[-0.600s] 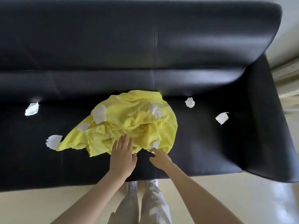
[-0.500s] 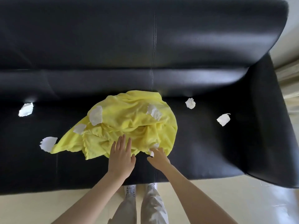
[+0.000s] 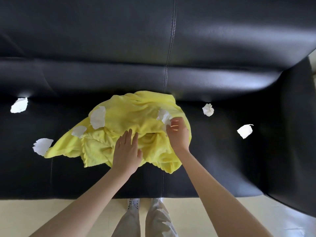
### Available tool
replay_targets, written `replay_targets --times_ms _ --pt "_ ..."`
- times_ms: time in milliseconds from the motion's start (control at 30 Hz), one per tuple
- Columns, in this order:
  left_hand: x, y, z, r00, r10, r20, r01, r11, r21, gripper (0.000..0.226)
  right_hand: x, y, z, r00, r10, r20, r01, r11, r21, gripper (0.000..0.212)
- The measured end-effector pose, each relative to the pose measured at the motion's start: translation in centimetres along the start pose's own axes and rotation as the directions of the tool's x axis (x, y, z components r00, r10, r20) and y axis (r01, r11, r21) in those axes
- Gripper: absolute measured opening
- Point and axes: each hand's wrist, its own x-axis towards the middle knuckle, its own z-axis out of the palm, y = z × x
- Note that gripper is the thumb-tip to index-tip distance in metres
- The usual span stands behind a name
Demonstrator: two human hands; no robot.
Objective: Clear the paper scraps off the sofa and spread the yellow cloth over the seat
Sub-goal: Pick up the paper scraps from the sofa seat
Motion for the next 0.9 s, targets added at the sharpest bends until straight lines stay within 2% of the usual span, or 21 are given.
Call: replay_targets --times_ms 100,200,300,400,567,633,767,900 --pt "0.4 -0.8 0.4 0.999 -0.022 -0.032 0.021 0.999 -0.045 0.061 2.9 -1.1 0.7 0.992 0.102 0.078 -0.107 0.992 0.063 0.041" --pt "0.6 -2.0 0.3 0.996 -0.055 -0.075 0.050 0.997 -0.060 0.060 4.2 -0.6 1.3 0.985 0.163 0.056 -0.154 0.978 -0.138 0.072" --pt "1.2 -3.3 -0.1 0.988 -0.120 -0.096 0.111 0.990 -0.092 0.058 4.6 0.4 1.6 0.965 0.256 0.063 -0.224 0.922 -0.316 0.084" --pt "2.1 -4.7 -0.3 0.975 -0.212 -0.072 0.198 0.966 -0.164 0.058 4.7 0.8 1.6 0.949 0.307 0.068 -0.278 0.920 -0.278 0.073" --pt "3.6 -6.5 -0.7 0.958 -0.285 -0.023 0.273 0.936 -0.222 0.056 4.4 0.8 0.9 0.958 0.275 -0.087 -0.282 0.956 -0.086 0.032" --pt "3.9 -6.8 -0.8 0.954 -0.299 0.003 0.292 0.928 -0.232 0.056 4.2 0.8 0.7 0.958 0.248 -0.148 -0.259 0.964 -0.059 0.028" --pt "4.0 -7.1 -0.8 0.951 -0.307 0.046 0.308 0.917 -0.255 0.057 3.6 0.6 0.3 0.964 0.251 -0.089 -0.253 0.967 -0.016 0.027" --pt "4.1 -7.5 -0.9 0.946 -0.316 0.073 0.324 0.906 -0.273 0.058 3.1 0.5 -0.2 0.967 0.236 -0.096 -0.231 0.971 0.066 0.023"
